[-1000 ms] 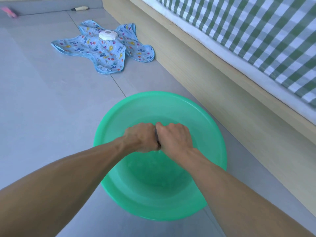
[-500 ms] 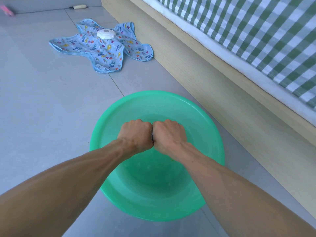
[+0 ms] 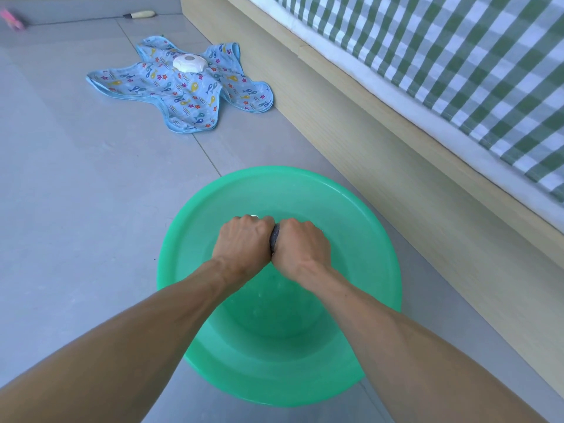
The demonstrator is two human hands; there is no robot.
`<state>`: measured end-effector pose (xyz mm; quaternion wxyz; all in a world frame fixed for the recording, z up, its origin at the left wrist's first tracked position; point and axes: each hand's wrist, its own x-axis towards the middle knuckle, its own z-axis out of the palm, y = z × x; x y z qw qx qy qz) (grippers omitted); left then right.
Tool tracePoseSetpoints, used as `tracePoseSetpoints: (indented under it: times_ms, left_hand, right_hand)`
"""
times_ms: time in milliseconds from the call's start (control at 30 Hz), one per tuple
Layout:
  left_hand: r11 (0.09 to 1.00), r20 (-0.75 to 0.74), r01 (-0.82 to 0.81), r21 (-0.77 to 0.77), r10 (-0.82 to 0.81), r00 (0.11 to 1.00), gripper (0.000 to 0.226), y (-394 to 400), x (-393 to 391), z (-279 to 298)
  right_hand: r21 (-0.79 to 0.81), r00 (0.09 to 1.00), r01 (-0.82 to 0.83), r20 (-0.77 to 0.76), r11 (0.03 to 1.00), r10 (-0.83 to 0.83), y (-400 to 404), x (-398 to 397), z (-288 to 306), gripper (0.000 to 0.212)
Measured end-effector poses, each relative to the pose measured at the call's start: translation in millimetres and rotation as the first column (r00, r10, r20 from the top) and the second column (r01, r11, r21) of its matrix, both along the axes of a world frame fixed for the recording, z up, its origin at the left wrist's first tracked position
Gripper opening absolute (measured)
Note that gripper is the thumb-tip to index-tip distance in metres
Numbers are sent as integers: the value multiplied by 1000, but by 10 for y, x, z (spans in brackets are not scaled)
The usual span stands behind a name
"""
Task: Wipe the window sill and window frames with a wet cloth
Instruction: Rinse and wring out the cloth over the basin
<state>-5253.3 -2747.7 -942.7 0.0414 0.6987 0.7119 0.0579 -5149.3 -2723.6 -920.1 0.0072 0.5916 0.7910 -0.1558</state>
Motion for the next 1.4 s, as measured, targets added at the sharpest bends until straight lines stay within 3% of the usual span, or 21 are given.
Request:
tracePoseSetpoints:
  times_ms: [67, 200, 400, 500, 567, 633, 700, 767, 833, 867, 1000, 1067, 1167, 1233, 1333, 1400]
  left_hand:
    - [1000, -45, 17, -25, -18, 999, 5, -18, -18, 1]
    - [993, -158, 11, -120, -30, 987, 18, -47, -27, 11]
    - [982, -231, 85, -167, -122, 965, 17, 6, -60, 17]
    - [978, -161, 109, -179, -138, 977, 18, 40, -104, -37]
    - [983, 61, 98, -155, -89, 994, 24, 60, -178, -140]
    - [986, 421, 69, -152, 2, 907, 44, 96, -255, -237]
    - [983, 686, 16, -184, 117, 718, 61, 136, -261, -228]
    - [970, 846, -33, -239, 225, 484, 65, 170, -224, -130]
    - [947, 904, -35, -320, 316, 289, 61, 224, -205, -31]
    - [937, 902, -22, -350, 343, 263, 55, 230, -219, -12]
    - [929, 883, 6, -369, 348, 316, 21, 214, -179, 141]
    - [925, 900, -16, -379, 372, 228, 23, 165, -109, 283]
    - [934, 929, -51, -353, 356, 104, 21, 29, 4, 626]
    - [918, 919, -109, -381, 389, 62, 30, -81, 3, 898]
    - [860, 873, -182, -477, 487, 14, 27, -271, -118, 1336]
    - [823, 856, -270, -499, 516, -8, 25, -433, -270, 1689]
  right_hand:
    - [-3, 1000, -3, 7, 1000, 3, -26, 7, -28, 18]
    - [-6, 998, -40, 45, 999, 40, -51, 3, -62, 19]
    - [-72, 1000, -12, 18, 997, 14, -53, -9, -100, 17]
    - [-133, 998, -60, -12, 989, 59, -15, 17, -140, 15]
    - [-185, 994, -110, -33, 977, 106, 34, 66, -183, 30]
    - [-262, 989, -109, -124, 959, 79, 87, 125, -214, 39]
    - [-331, 959, -77, -282, 940, -21, 141, 181, -238, 37]
    - [-295, 900, -65, -430, 953, -71, 176, 257, -269, 31]
    - [-221, 850, -47, -521, 974, -78, 218, 340, -300, 21]
    - [-207, 831, -42, -550, 977, -81, 228, 374, -312, 19]
    - [-211, 788, 49, -593, 976, -168, 301, 442, -176, 28]
    - [-166, 823, 84, -544, 982, -163, 320, 422, 28, 41]
    - [-5, 922, -3, -387, 1000, 1, 254, 412, 446, 51]
    - [-52, 911, -61, -411, 997, 34, 214, 415, 755, 45]
    - [-143, 862, -80, -506, 986, -4, 139, 379, 1166, 19]
    - [-169, 860, -98, -511, 981, -2, 96, 262, 1497, 29]
